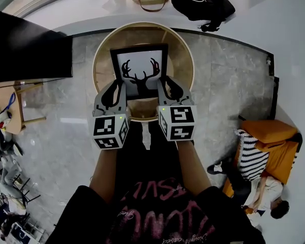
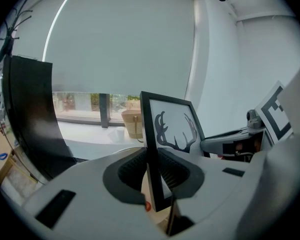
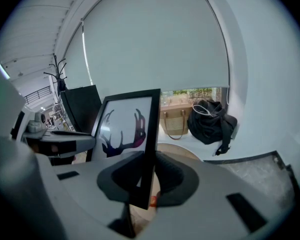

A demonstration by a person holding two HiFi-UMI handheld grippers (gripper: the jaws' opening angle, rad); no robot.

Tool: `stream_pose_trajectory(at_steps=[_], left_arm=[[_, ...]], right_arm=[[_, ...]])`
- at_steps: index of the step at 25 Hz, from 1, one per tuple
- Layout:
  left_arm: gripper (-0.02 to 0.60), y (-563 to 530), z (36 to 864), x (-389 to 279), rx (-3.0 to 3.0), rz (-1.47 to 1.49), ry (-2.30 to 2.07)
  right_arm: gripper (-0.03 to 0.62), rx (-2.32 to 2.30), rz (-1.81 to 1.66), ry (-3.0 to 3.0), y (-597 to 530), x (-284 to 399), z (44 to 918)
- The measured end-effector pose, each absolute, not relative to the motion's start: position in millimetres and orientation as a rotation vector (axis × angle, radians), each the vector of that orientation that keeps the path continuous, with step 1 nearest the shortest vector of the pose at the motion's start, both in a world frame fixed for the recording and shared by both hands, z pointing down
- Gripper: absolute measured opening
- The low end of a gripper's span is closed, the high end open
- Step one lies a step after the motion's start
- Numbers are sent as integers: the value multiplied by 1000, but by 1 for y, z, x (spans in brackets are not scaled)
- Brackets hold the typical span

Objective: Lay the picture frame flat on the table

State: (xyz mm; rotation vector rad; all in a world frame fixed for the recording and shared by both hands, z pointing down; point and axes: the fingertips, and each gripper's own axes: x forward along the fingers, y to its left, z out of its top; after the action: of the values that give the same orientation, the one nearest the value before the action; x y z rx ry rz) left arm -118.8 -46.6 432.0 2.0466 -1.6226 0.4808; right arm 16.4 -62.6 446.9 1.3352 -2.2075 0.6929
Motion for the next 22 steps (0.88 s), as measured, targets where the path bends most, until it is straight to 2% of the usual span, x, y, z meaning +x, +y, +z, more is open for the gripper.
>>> stream_pose_trajectory(at_steps=[22], left_arm=[[72,-14,524,-126,1901,579,-1523]], right_arm=[[81,1232,836,-2078,-30,8,538]])
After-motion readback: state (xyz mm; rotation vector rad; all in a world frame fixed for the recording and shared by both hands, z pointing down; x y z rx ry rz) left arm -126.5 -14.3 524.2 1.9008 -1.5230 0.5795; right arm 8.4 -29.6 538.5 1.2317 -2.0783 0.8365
